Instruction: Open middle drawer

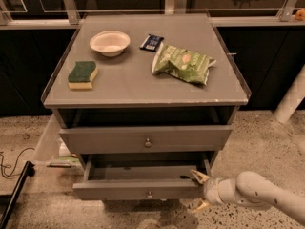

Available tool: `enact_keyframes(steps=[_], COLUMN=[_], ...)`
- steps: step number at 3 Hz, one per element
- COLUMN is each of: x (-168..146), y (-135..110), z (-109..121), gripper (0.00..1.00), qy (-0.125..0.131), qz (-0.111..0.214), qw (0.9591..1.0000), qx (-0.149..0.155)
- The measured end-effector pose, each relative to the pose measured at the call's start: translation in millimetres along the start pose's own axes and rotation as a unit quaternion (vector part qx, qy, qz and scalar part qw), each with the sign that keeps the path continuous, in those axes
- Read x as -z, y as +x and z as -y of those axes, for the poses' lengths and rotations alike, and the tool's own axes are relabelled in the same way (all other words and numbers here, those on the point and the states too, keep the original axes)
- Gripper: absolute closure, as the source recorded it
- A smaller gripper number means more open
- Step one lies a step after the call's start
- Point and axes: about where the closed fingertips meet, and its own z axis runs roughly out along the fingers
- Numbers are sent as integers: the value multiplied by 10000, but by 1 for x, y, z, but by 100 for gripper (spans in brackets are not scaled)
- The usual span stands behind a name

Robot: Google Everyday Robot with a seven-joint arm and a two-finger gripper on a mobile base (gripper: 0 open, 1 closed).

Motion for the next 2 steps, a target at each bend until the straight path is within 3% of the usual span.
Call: enact_keyframes(steps=[2], x=[0], y=[0], z=[0], gripper=[66], qy=[0], qz=[0], qw=[10000], qx=[0])
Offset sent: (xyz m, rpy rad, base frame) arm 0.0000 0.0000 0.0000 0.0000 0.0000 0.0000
